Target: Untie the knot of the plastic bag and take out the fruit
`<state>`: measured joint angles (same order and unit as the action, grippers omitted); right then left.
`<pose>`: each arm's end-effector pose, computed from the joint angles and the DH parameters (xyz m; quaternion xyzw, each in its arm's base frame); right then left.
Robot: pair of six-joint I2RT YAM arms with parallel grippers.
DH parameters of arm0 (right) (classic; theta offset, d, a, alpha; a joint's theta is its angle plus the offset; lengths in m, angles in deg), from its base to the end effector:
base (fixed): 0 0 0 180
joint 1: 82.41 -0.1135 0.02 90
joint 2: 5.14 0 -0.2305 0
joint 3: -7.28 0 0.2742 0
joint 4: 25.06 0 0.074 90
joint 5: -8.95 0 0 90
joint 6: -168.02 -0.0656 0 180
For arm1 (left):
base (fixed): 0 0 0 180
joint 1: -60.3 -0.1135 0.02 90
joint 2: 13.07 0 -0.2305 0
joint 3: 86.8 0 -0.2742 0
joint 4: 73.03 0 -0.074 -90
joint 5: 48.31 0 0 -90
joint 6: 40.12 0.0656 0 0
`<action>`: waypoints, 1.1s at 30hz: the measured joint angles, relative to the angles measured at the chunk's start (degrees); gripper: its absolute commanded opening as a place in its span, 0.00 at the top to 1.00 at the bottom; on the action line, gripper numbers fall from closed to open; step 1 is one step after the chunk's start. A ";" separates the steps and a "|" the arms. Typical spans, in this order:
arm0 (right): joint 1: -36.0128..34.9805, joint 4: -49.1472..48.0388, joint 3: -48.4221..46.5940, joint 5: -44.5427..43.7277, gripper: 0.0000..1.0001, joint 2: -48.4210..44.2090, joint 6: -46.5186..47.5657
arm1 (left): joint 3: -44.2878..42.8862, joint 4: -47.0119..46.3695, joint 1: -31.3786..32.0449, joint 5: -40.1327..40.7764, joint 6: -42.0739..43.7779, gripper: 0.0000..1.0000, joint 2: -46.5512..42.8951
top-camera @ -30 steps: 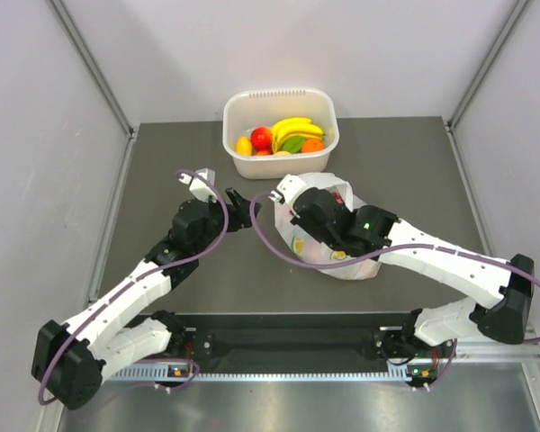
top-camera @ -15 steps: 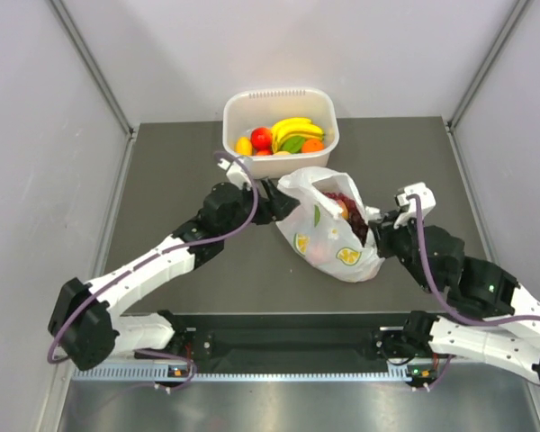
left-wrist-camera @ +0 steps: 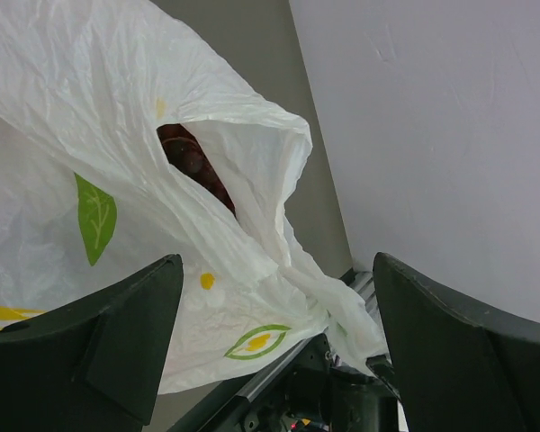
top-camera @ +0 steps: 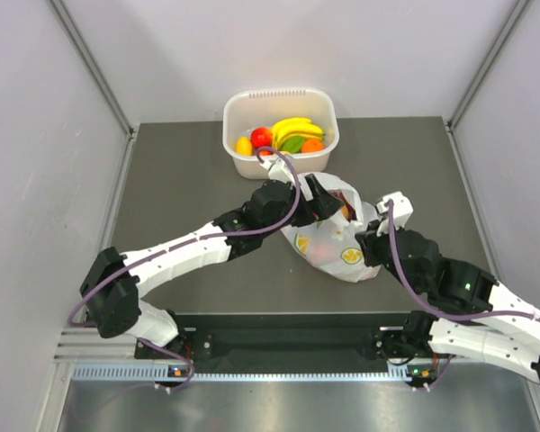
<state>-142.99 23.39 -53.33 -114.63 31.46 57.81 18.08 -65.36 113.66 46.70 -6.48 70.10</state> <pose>0.1311 0.1586 0.3093 -0.1309 0.8094 0.1509 0.5521 0.2423 -0.3161 0.2662 -0.0472 0.7954 -0.4732 0.3757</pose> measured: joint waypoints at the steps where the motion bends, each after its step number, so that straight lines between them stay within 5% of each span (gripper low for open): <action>1: 0.00 -0.13 0.00 0.11 1.00 -0.28 0.00 | -0.59 0.70 0.07 0.37 -0.55 0.09 0.48; 11: 0.00 -0.70 0.72 0.33 1.00 -1.77 0.04 | -6.32 3.63 0.33 -0.28 -3.63 0.11 9.46; 14: 0.00 -0.70 0.74 0.50 1.00 -1.77 0.04 | -7.54 3.80 0.70 -0.96 -3.80 0.22 12.94; 15: 0.00 -0.72 0.74 0.52 1.00 -1.79 0.04 | -7.98 3.89 0.81 -1.18 -3.82 0.28 13.81; 16: 0.00 -0.72 0.74 0.55 1.00 -1.84 0.07 | -8.44 3.91 0.96 -1.55 -3.72 0.55 14.62; 19: 0.00 -0.96 1.14 0.50 1.00 -2.47 0.09 | -9.09 3.34 1.07 -4.33 -3.15 1.00 15.82; 27: 0.00 -0.81 1.49 -0.50 1.00 -3.39 -0.07 | -6.32 5.64 -0.98 -7.19 2.80 1.00 10.62; 33: 0.02 0.07 2.16 -3.78 1.00 -3.34 -1.53 | -2.51 11.39 -13.94 -12.00 8.70 1.00 -4.33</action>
<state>-142.97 23.46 -51.16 -118.42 28.12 56.28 15.56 -53.98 99.72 34.70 2.22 65.77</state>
